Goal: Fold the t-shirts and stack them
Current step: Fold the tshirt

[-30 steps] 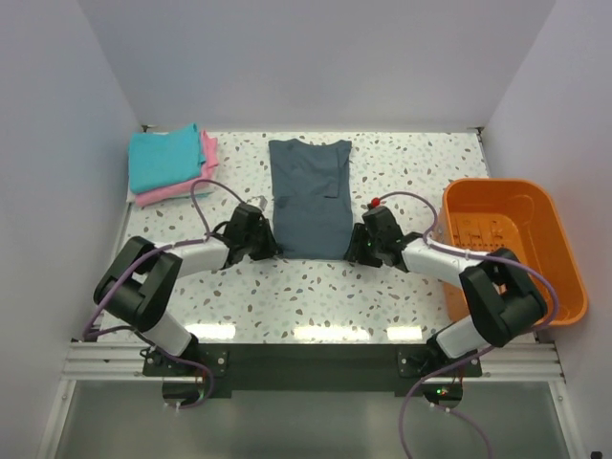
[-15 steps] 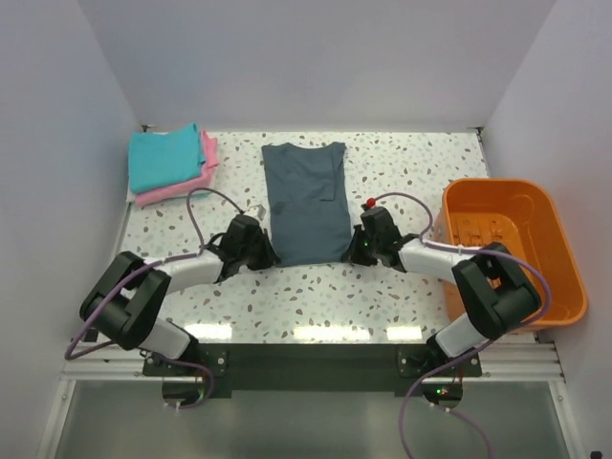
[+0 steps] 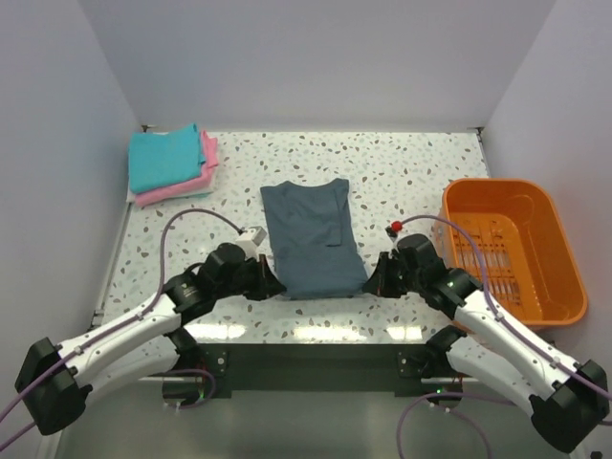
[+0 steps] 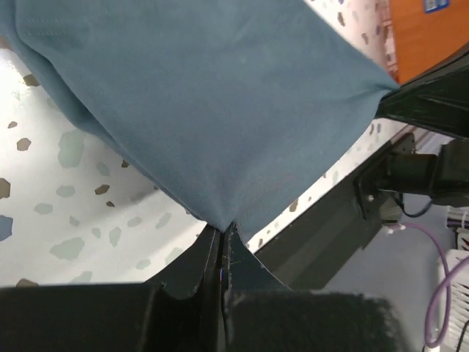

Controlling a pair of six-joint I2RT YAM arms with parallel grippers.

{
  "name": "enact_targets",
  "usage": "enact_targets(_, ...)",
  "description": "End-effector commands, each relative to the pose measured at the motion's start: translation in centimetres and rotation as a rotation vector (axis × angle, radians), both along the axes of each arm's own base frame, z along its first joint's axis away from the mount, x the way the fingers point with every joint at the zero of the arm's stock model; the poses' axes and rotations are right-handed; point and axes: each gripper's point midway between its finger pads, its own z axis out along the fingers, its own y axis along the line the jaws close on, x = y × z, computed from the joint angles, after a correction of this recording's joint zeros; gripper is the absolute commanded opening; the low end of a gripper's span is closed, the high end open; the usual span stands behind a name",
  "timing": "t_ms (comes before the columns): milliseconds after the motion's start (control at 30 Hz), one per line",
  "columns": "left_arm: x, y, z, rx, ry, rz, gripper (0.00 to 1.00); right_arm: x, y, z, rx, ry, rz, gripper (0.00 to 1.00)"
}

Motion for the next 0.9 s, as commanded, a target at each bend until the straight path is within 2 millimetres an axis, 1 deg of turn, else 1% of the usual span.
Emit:
enact_targets(0, 0.0, 0.1, 3.2, -0.028, -0.024, 0.010, 0.00, -1.1, 0.2, 2.4, 0.012, 0.025, 0.041, 0.00)
enact_targets(33, 0.3, 0.1, 3.5, -0.016, -0.028, 0.018, 0.00, -0.4, 0.5, 3.0, 0.017, 0.010, 0.036, 0.00)
enact_targets(67, 1.1, 0.2, 3.9, -0.001, -0.048, 0.047, 0.00, 0.3, 0.6, 3.6, 0.010, -0.006, 0.026, 0.00)
enact_targets(100, 1.8, 0.1, 4.6, 0.012, -0.057, 0.068, 0.00, 1.7, 0.8, 5.4, 0.014, -0.051, 0.004, 0.00)
enact_targets(133, 2.5, 0.2, 4.9, 0.027, -0.068, 0.090, 0.00, 2.7, 1.1, 5.3, -0.002, -0.041, 0.001, 0.00)
enact_targets(167, 3.5, 0.7, 5.1, 0.054, -0.090, 0.138, 0.00, 3.5, 1.4, 5.9, -0.001, -0.056, 0.008, 0.00)
enact_targets(200, 4.5, 0.6, 6.0, 0.067, -0.100, 0.167, 0.00, 4.9, 1.7, 7.4, 0.019, -0.085, -0.002, 0.00)
enact_targets(233, 5.2, 0.9, 6.4, 0.079, -0.113, 0.196, 0.00, 6.0, 2.6, 7.5, 0.041, -0.083, 0.010, 0.00)
enact_targets(267, 6.2, 1.5, 6.9, 0.093, -0.135, 0.246, 0.00, 6.8, 2.9, 8.0, 0.054, -0.095, 0.012, 0.00)
enact_targets(300, 7.1, 1.5, 7.7, 0.089, -0.152, 0.260, 0.00, 8.2, 3.0, 9.1, 0.076, -0.115, -0.002, 0.00)
enact_targets(333, 8.2, 2.2, 8.1, 0.087, -0.163, 0.296, 0.00, 9.2, 3.4, 8.9, 0.079, -0.109, 0.003, 0.00)
enact_targets(367, 8.9, 2.4, 8.3, 0.079, -0.163, 0.316, 0.00, 9.9, 3.5, 9.0, 0.078, -0.113, -0.001, 0.00)
enact_targets(400, 9.8, 2.4, 8.9, 0.066, -0.178, 0.316, 0.00, 11.1, 3.5, 10.3, 0.089, -0.141, -0.010, 0.00)
enact_targets(433, 10.9, 3.2, 9.0, 0.062, -0.176, 0.350, 0.00, 11.6, 3.8, 10.8, 0.100, -0.155, 0.007, 0.00)
enact_targets(467, 11.4, 3.3, 9.2, 0.048, -0.171, 0.351, 0.00, 12.3, 4.0, 10.3, 0.096, -0.138, 0.009, 0.00)
enact_targets(500, 12.3, 3.1, 9.7, 0.044, -0.188, 0.349, 0.00, 13.5, 3.9, 11.5, 0.109, -0.161, -0.003, 0.00)
enact_targets(567, 13.5, 3.6, 10.1, 0.055, -0.204, 0.378, 0.00, 14.5, 4.2, 11.8, 0.134, -0.155, 0.017, 0.00)
enact_targets(600, 14.4, 3.4, 10.6, 0.060, -0.222, 0.378, 0.00, 15.5, 4.0, 11.7, 0.143, -0.141, 0.005, 0.00)
enact_targets(633, 15.0, 3.6, 10.7, 0.064, -0.226, 0.389, 0.00, 16.2, 4.2, 12.0, 0.161, -0.150, 0.010, 0.00)
enact_targets(667, 15.5, 3.6, 10.9, 0.065, -0.226, 0.389, 0.00, 16.3, 4.4, 12.1, 0.183, -0.141, 0.028, 0.00)
enact_targets(700, 16.2, 3.5, 11.3, 0.072, -0.235, 0.387, 0.00, 17.2, 4.4, 11.8, 0.188, -0.130, 0.023, 0.00)
enact_targets(733, 16.8, 3.9, 11.4, 0.075, -0.235, 0.404, 0.00, 17.6, 4.4, 11.9, 0.192, -0.130, 0.029, 0.00)
enact_targets(800, 18.1, 3.9, 11.7, 0.079, -0.249, 0.411, 0.00, 18.4, 4.8, 11.5, 0.201, -0.110, 0.043, 0.00)
enact_targets(833, 18.8, 4.5, 11.6, 0.082, -0.243, 0.428, 0.00, 18.7, 4.9, 11.1, 0.199, -0.102, 0.051, 0.00)
enact_targets(867, 19.2, 4.5, 11.6, 0.082, -0.241, 0.426, 0.00, 19.1, 5.1, 11.1, 0.205, -0.096, 0.056, 0.00)
